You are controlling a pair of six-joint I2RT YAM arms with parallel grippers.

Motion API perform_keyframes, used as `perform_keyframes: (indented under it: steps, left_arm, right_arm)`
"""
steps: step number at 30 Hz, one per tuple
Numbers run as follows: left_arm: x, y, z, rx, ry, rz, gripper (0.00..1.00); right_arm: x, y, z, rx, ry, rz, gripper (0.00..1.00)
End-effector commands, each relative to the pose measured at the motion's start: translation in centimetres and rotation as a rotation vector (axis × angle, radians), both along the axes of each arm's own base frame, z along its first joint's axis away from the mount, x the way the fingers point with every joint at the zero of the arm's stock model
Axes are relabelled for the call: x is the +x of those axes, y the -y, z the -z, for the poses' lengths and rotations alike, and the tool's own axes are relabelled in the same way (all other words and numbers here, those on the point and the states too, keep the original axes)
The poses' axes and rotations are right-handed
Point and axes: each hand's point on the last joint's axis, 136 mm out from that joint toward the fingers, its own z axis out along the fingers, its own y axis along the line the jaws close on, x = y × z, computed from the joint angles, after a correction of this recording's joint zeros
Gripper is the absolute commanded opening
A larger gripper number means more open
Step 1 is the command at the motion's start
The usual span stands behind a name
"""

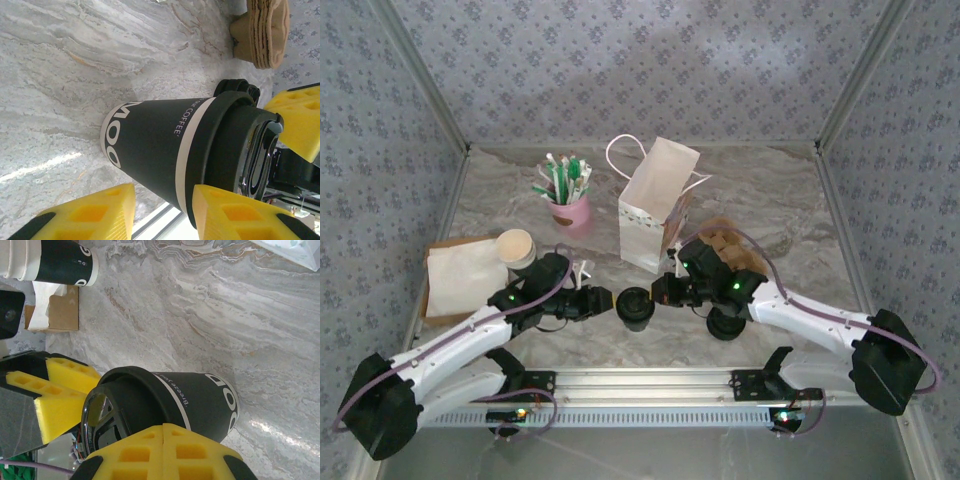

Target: Pack the takeout coffee

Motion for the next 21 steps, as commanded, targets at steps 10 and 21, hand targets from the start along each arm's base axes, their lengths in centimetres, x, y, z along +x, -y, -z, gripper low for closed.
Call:
perform_keyframes:
  steps: [10, 21]
  left_arm:
    - [-0.2, -0.4, -0.4, 0.020, 0.025, -0.008, 0.37]
    - [-0.2, -0.3, -1.3, 0.006, 0.036, -0.007, 0.39]
  right_arm:
    - [-1.0, 1.1, -1.3, -0.033, 0.009, 0.005, 0.00]
    - [-2.9, 1.1, -1.4, -0.022, 0.002, -0.023, 0.00]
